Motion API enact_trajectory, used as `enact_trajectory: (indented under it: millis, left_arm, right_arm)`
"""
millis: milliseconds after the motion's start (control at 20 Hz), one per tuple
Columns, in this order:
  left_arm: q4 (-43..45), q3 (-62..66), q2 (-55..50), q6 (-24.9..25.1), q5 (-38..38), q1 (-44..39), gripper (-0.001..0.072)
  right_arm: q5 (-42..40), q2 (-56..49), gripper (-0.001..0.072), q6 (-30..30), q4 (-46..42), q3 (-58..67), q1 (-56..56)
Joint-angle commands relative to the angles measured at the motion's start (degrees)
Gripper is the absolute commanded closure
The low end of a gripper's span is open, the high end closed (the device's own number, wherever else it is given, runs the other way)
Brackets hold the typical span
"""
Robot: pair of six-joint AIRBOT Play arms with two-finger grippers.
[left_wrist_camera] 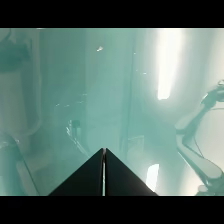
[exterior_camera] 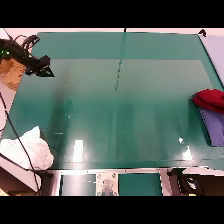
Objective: Fold the shirts.
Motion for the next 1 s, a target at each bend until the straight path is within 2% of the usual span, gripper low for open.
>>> enact_trajectory:
  millis: [0, 100, 150, 250, 300, 350, 450, 500, 600, 750, 950]
  left_arm:
    - [0.0, 0.0, 0.0, 0.3, -0.1, -1.7, 0.0691]
    - [0.0, 0.0, 0.0, 0.3, -0.1, -2.9, 0.0691]
    - [0.0, 0.0, 0.0, 0.3, 0.0, -3.2, 0.0691]
    - [0.0, 0.0, 0.0, 0.3, 0.0, -3.9, 0.0691]
    - [0.0, 0.0, 0.0, 0.3, 0.0, -4.0, 0.069]
    - [-0.2, 0.0, 0.0, 0.3, 0.0, -4.0, 0.069]
    - [-0.2, 0.0, 0.0, 0.3, 0.0, -4.0, 0.0691]
    - [-0.2, 0.0, 0.1, 0.3, 0.1, -4.0, 0.0691]
    - [-0.8, 0.2, 0.5, 0.3, 0.3, -4.0, 0.0692]
    - [-1.0, 0.2, 4.1, 0.3, 1.9, -4.2, 0.0692]
    - [1.6, -2.6, 11.1, 0.0, 2.4, -8.3, 0.0692]
  right_arm:
    - [4.2, 0.9, 0.0695, 2.7, -10.7, -8.7, 0.0]
    - [4.2, 0.9, 0.0693, 3.4, -15.7, -14.5, 0.0]
    - [4.1, 0.9, 0.0623, 4.2, -18.6, -16.9, 0.0]
    - [4.2, 0.6, 0.0303, 4.4, -23.4, -20.1, 0.0]
    - [4.8, 0.5, 0.021, 5.3, -24.2, -20.2, -0.1]
    - [5.7, 0.5, 0.0207, 5.7, -24.3, -20.0, -0.1]
    - [7.3, 0.5, 0.0221, 7.1, -23.3, -18.1, 0.0]
    - [7.3, 0.5, 0.0289, 7.1, -20.8, -16.4, 0.5]
    - [5.7, 0.5, 0.068, 6.4, -13.8, -12.6, 2.8]
    - [-0.9, 1.2, 0.0695, 3.1, -6.3, -8.1, 9.7]
    - [-11.1, 5.1, 0.0698, -1.0, -3.7, -13.6, 24.3]
